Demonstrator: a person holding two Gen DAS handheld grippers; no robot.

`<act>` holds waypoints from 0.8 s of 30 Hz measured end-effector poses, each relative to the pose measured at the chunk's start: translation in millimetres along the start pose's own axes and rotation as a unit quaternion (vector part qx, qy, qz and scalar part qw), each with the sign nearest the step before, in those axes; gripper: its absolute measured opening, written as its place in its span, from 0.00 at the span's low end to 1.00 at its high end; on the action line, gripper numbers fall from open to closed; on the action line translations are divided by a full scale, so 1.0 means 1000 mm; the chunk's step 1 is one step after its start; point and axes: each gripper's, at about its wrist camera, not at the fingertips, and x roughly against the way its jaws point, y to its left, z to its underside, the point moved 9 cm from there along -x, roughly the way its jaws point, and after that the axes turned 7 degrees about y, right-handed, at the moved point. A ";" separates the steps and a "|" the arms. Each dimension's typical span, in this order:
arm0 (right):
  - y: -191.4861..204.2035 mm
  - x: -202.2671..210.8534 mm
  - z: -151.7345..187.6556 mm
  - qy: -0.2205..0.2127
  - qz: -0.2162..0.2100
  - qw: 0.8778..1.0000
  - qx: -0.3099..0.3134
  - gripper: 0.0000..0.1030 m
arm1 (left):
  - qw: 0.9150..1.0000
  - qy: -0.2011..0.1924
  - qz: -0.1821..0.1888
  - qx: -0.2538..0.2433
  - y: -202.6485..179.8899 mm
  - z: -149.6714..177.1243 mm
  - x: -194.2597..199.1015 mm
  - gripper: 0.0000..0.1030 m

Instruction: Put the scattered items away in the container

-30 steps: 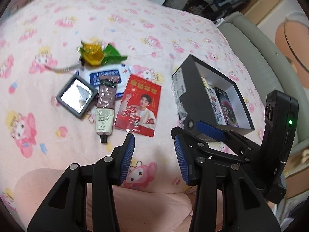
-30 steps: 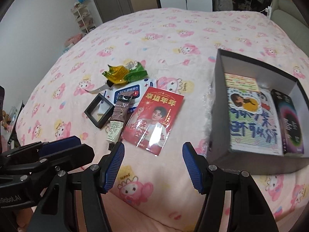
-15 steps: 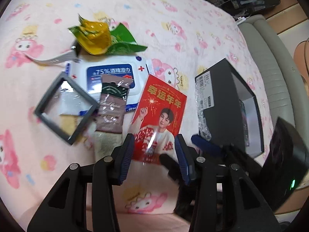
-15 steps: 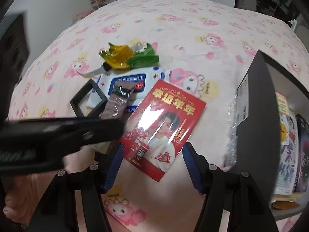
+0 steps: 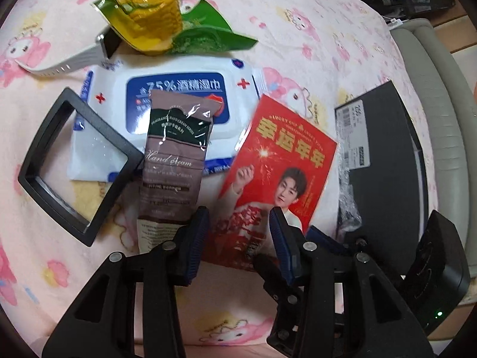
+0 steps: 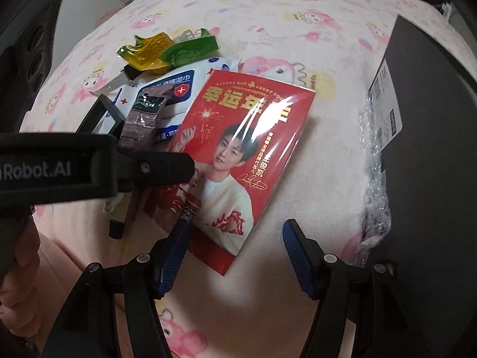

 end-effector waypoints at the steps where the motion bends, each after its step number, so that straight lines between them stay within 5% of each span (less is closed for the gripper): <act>1: 0.000 0.000 0.000 -0.001 -0.003 1.000 -0.002 0.61 | 1.000 -0.002 -0.008 -0.002 0.000 0.000 0.000 0.41; 6: 0.000 -0.001 0.000 -0.009 -0.019 1.000 -0.007 0.64 | 0.999 0.005 -0.038 -0.018 0.000 0.002 -0.009 0.42; 17: 0.004 0.014 0.007 -0.018 -0.036 0.999 -0.001 0.64 | 0.997 0.062 0.032 -0.021 -0.014 0.043 -0.006 0.48; 24: 0.007 0.016 0.012 -0.021 -0.030 0.999 0.010 0.64 | 1.000 0.001 0.004 0.016 0.003 0.035 0.008 0.47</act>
